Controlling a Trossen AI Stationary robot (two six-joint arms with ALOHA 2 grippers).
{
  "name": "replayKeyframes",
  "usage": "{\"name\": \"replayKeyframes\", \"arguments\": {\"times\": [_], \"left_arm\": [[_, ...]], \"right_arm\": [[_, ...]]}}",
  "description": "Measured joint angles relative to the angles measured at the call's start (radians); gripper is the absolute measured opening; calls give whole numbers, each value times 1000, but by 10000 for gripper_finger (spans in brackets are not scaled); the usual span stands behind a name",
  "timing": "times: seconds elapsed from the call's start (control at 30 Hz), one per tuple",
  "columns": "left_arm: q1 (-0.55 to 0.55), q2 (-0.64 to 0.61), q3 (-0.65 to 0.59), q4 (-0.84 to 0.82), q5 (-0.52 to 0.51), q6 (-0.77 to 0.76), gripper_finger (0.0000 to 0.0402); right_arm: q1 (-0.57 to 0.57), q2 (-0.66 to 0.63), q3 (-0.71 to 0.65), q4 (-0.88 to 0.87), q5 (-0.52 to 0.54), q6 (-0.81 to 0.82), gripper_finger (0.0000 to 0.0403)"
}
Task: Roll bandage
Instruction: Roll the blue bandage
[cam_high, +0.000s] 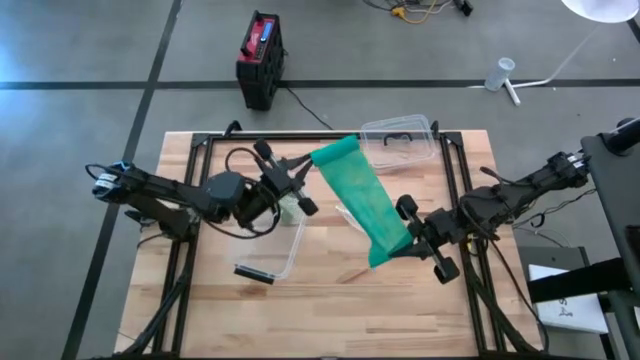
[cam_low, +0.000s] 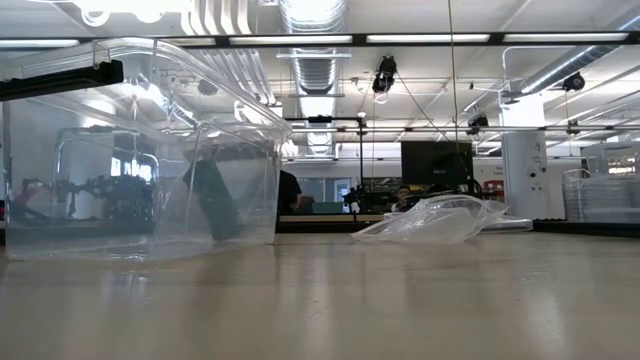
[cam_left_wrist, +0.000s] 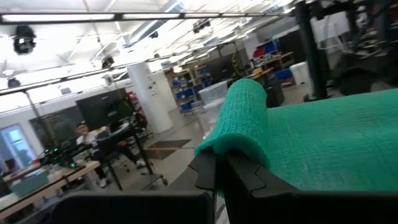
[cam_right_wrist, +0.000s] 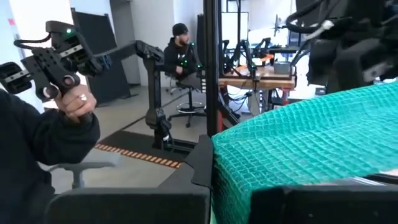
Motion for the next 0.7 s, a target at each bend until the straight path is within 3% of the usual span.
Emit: {"name": "replayKeyframes", "arguments": {"times": [0.2,0.47,0.7], "left_arm": [[35,32,0,-3,73,-42,0],[33,95,0,-39,77,-37,0],[21,148,0,-77,77,-39,0]], "right_arm": [[0,0,0,14,34,1,0],[0,-1,9,100,41,18,0],[-4,-2,55,97,175,61,0]]}}
